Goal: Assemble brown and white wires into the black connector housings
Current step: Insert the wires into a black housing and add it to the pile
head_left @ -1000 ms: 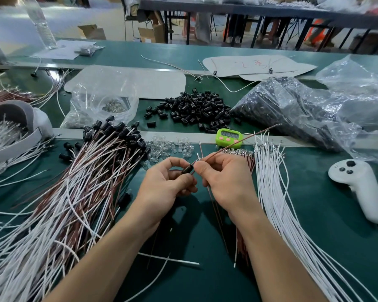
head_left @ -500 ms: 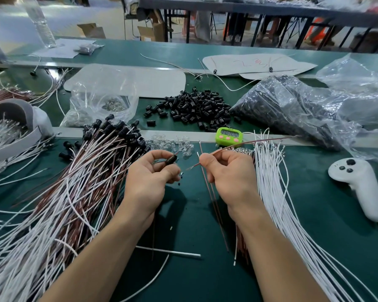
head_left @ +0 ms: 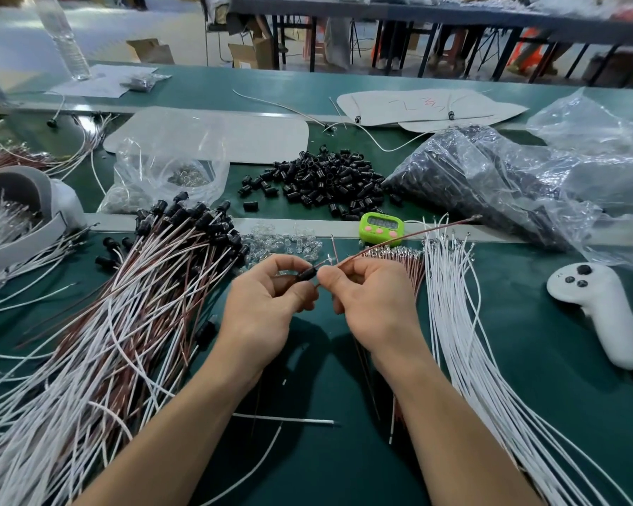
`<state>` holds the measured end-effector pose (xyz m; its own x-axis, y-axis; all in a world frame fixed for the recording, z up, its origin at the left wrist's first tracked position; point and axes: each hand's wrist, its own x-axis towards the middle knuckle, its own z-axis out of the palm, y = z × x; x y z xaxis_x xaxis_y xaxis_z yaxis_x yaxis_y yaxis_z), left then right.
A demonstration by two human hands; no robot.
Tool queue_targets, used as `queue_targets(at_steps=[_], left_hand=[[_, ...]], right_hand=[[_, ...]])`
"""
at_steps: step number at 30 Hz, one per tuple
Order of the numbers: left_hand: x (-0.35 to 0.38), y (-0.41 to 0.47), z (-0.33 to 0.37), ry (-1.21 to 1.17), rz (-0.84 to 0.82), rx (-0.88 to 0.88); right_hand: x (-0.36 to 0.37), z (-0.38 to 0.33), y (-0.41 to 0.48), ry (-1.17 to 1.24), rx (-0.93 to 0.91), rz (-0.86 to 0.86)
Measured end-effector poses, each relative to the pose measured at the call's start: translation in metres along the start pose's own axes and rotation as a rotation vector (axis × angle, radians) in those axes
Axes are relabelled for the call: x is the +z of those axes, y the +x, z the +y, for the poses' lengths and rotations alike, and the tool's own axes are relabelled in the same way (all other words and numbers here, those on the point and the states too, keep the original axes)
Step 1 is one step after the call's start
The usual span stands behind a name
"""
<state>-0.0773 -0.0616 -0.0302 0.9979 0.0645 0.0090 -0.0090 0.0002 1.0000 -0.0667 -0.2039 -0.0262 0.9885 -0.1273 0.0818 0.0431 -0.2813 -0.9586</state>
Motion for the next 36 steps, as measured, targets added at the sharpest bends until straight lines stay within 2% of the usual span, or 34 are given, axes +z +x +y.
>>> queue_targets(at_steps=[6,13,26,36], left_hand=[[0.0001,-0.0011,-0.0004,0.028,0.040,-0.026],[0.0036,-0.0066,0.0054,-0.028,-0.025,-0.035],[0.0024,-0.0065,0.0024,-0.033,-0.003,-0.044],[0.0032,-0.0073,0.0060,-0.030,-0.039,-0.034]], right_hand=[[-0.0095,-0.0007,0.0048,0.201,0.025,0.169],[-0.0064,-0.0030,0.0018,0.192,0.002,0.162],[-0.0074,-0.0034,-0.0001,0.267,0.100,-0.023],[-0.0062,-0.0044,-0.0008,0.242,0.062,0.025]])
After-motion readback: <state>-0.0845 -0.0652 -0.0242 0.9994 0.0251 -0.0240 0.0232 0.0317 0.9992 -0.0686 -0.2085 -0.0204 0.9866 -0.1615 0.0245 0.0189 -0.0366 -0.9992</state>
